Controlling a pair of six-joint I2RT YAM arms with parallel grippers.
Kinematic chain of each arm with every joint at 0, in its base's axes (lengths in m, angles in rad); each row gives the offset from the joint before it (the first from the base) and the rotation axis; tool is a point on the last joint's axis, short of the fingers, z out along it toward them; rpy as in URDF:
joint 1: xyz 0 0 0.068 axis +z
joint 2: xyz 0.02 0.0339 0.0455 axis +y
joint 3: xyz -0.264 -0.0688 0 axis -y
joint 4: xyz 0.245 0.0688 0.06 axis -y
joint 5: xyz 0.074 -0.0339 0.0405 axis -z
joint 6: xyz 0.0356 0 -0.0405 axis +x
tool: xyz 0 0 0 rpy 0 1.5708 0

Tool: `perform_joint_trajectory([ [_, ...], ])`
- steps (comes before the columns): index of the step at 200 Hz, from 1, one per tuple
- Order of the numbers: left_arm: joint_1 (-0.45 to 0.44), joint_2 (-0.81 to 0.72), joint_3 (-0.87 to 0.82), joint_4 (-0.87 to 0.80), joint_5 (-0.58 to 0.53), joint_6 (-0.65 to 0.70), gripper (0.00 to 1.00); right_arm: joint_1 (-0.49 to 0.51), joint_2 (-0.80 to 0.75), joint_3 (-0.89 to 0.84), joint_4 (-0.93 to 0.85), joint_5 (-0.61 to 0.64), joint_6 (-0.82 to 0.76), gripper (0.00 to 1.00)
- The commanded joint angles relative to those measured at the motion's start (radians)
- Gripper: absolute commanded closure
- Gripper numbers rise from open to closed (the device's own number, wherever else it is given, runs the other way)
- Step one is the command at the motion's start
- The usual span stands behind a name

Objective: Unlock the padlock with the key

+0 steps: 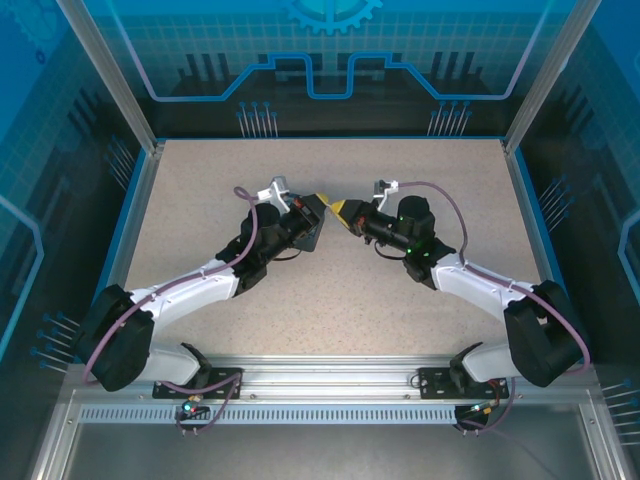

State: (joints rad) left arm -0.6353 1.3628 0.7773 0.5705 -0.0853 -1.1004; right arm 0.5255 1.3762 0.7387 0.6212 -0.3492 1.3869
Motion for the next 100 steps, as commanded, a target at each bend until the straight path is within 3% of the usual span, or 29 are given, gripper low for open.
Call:
perform_joint_trajectory([
  [1,-0.007,-0.007,0.031,-0.032,-0.008,0.01,1.0,-0.019,-0.031,-0.02,0.027,-0.016,-0.023,1.0],
  [100,-0.007,0.01,0.089,-0.116,-0.001,0.013,1.0,-0.022,-0.053,0.009,-0.048,-0.122,-0.112,1.0],
])
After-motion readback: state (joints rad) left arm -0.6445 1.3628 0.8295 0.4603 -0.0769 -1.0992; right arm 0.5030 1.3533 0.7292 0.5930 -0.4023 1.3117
